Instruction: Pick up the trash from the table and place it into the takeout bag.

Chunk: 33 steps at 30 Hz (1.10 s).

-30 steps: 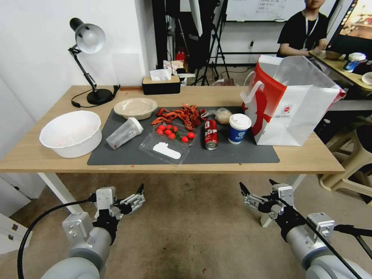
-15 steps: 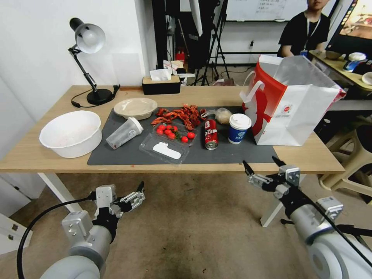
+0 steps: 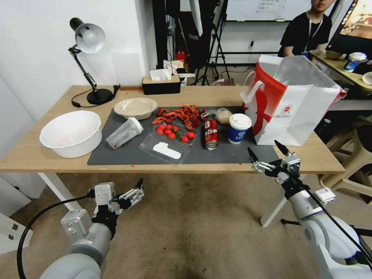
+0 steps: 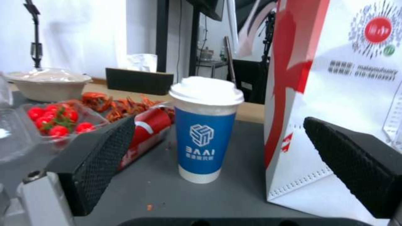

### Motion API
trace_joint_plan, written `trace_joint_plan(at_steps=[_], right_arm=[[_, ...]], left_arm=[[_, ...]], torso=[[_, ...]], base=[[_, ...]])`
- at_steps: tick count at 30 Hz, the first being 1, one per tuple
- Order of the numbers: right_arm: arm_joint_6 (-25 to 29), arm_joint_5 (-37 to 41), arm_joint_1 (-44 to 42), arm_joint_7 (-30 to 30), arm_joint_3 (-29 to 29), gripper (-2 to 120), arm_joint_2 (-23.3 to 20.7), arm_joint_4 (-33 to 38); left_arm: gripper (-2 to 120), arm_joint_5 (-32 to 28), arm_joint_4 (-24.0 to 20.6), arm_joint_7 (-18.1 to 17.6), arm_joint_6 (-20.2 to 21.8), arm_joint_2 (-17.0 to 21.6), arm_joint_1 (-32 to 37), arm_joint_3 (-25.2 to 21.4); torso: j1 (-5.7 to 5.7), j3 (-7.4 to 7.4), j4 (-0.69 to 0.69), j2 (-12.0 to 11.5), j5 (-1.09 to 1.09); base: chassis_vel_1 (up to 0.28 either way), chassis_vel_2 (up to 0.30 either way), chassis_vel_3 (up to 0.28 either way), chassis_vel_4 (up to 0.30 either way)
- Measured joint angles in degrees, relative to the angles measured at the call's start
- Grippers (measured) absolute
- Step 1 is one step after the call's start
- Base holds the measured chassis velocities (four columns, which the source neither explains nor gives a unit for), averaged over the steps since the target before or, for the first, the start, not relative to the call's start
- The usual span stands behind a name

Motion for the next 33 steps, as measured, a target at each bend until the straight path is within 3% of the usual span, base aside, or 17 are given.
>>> trace_joint_plan(at_steps=[11,25,33], right_arm=[[8.7,-0.2,7.5,1.0,-3.9,100,-1.8,-11.1],[8.9,-1.4,18.9,2.3,-11.2,100,-4.2,-21.9],[7.2,-2.6,22.3,3.4,-13.6,100,-3.2,-24.8]], left_arm=[[100,-0.1,0.7,0.0,-1.4,0.0,-0.3,-0.2],[100,-0.1,1.1,0.1,-2.4,-0.1,0.0,-0.8],[100,-0.1,1.5,0.1,-2.6,-0.3,-0.2,-0.7]], torso=[[0.0,0.0,0.0,0.0,-0.01],[0.0,0.0,0.0,0.0,-0.01],[0.0,0.0,0.0,0.0,-0.02]], base=[[0.0,0.0,0.0,0.0],[0.0,0.0,0.0,0.0],[0.0,0.0,0.0,0.0]])
